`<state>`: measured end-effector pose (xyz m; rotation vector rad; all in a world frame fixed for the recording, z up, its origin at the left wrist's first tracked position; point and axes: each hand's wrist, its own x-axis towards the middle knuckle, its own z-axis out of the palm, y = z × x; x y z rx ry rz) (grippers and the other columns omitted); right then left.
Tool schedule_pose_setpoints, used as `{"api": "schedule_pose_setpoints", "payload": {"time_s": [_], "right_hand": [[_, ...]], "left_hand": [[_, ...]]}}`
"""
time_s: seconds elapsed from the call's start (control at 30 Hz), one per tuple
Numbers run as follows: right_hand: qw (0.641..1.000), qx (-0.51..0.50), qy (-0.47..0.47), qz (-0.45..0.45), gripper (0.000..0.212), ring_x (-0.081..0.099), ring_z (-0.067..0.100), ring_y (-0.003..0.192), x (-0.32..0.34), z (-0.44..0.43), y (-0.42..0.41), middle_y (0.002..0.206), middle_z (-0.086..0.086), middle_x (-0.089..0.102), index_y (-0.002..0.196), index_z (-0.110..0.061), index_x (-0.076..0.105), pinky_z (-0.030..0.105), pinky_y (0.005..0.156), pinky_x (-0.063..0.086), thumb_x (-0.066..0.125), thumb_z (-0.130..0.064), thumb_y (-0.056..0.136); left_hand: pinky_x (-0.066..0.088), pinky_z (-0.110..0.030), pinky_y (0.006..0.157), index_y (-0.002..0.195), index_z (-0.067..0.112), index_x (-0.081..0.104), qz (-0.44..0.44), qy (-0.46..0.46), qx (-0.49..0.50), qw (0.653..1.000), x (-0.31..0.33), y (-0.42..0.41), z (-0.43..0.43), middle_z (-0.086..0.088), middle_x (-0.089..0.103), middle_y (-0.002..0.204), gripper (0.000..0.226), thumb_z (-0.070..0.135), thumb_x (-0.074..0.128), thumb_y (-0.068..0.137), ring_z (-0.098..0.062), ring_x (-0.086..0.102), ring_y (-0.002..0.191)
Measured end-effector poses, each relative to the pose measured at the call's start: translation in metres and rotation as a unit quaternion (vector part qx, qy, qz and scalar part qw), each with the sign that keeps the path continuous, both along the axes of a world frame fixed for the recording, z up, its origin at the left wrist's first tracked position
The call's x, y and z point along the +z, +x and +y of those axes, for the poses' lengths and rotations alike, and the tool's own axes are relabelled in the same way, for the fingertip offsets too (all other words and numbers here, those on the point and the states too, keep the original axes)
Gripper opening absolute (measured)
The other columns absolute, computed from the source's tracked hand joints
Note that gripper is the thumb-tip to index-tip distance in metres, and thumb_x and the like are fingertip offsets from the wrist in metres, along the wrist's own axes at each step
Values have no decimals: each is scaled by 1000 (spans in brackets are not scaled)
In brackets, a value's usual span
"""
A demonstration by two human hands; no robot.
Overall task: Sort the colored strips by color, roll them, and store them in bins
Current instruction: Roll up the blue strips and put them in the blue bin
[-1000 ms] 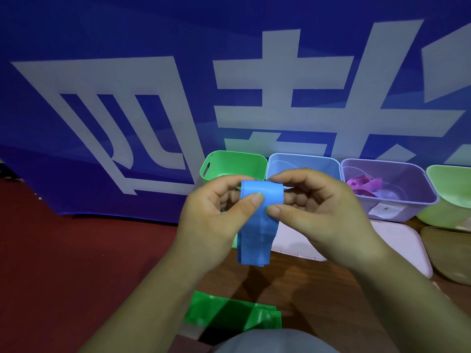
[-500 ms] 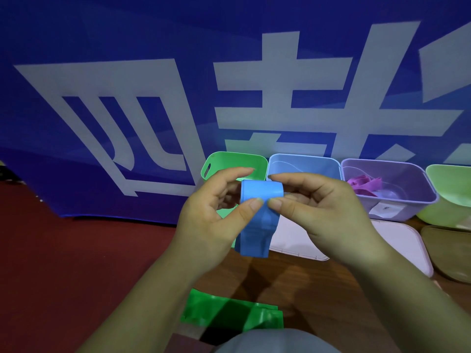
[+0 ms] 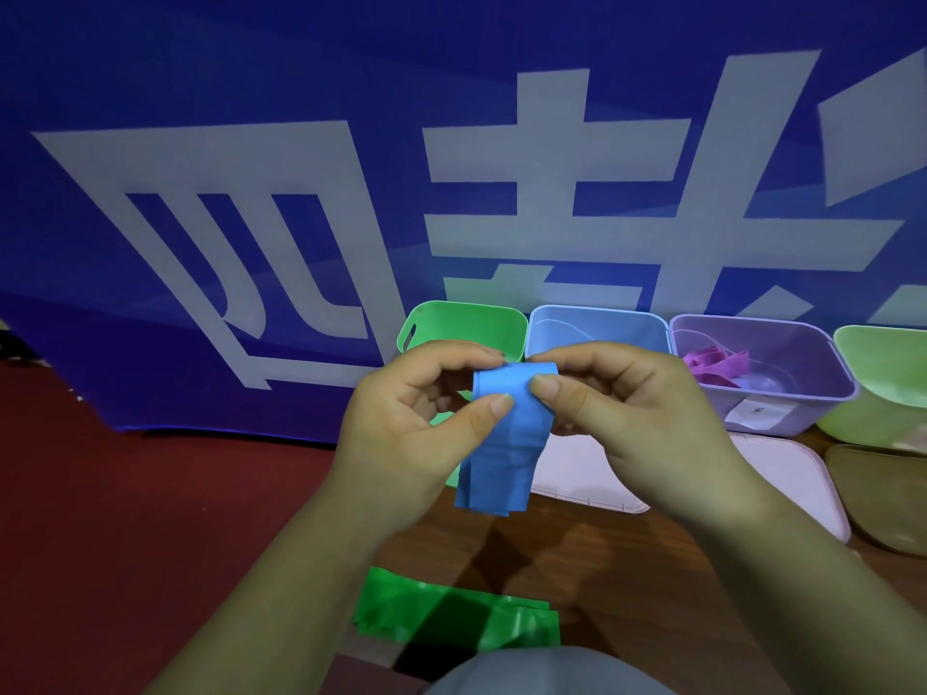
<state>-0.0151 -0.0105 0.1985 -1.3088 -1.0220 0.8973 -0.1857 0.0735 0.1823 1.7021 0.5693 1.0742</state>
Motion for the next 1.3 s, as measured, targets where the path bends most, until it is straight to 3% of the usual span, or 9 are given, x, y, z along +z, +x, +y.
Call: {"api": "schedule_pose_setpoints", "payload": {"time_s": [0.17, 0.37, 0.57, 0.73, 0.83, 1.0, 1.1, 1.2, 1.3], "right_hand": [[1000, 0, 9, -20, 31, 67, 17, 77, -1, -2, -3, 100, 13, 70, 100, -26, 74, 40, 79, 57, 75, -31, 69], [998, 37, 55, -20, 40, 67, 36, 91, -8, -7, -3, 110, 7, 69, 108, -26, 70, 33, 81, 59, 80, -5, 75], [996, 47, 66, -36, 35, 67, 26, 84, -7, -12, -10, 102, 4, 70, 101, -24, 71, 27, 75, 58, 79, 0, 75], [998, 29, 50, -16, 30, 63, 19, 74, -11, -5, -19, 93, 15, 67, 95, -29, 72, 42, 73, 56, 77, -12, 71], [999, 18, 44, 9, 31, 60, 20, 74, -11, 0, -23, 91, 19, 66, 93, -31, 73, 44, 73, 52, 76, -12, 69], [998, 7, 44, 41, 30, 56, 30, 75, -12, 11, -31, 97, 20, 65, 95, -30, 74, 48, 75, 47, 76, -11, 71], [998, -5, 37, 45, 28, 56, 28, 73, -13, 18, -37, 91, 14, 67, 97, -27, 74, 43, 74, 48, 75, -12, 73], [998, -18, 31, 60, 27, 58, 16, 68, -13, 25, -44, 81, -2, 67, 95, -22, 74, 27, 70, 52, 79, -11, 72], [996, -28, 29, 75, 25, 61, 14, 70, -15, 30, -52, 81, 0, 68, 96, -18, 74, 24, 69, 53, 77, -11, 72]], "left_hand": [[58, -34, 82, 99, 19, 73, -24, -38, -1, 999, 2, -2, -3, -9, 74, 102, 27, 4, 76, 77, -28, 71, 98], [56, -28, 82, 102, 21, 70, -27, -64, 6, 998, 3, -4, -9, -6, 74, 100, 30, 7, 75, 76, -21, 71, 95], [53, -22, 76, 100, 19, 68, -16, -81, 19, 996, 3, -8, -10, -3, 71, 90, 24, 16, 74, 78, -18, 67, 86], [51, -17, 73, 93, 19, 69, 8, -54, 5, 998, 3, -12, -4, 7, 70, 84, 13, 16, 71, 81, -6, 65, 80], [53, -21, 75, 95, 22, 70, 16, -54, -9, 998, 4, -17, 4, 5, 71, 87, 19, 25, 77, 78, -11, 67, 83], [54, -49, 85, 106, 28, 67, 28, -50, -51, 997, 0, -30, 20, -2, 71, 108, 33, 24, 76, 75, -28, 67, 102], [55, -45, 84, 108, 27, 67, 34, -38, -66, 997, 0, -36, 31, -7, 70, 110, 37, 18, 76, 74, -30, 66, 101], [55, -39, 82, 108, 26, 68, 38, -38, -79, 995, -2, -43, 42, -5, 70, 110, 39, 7, 76, 75, -29, 66, 100], [55, -42, 83, 107, 25, 69, 29, -45, -93, 994, -4, -47, 50, -7, 70, 109, 36, 14, 77, 73, -30, 66, 99]]}}
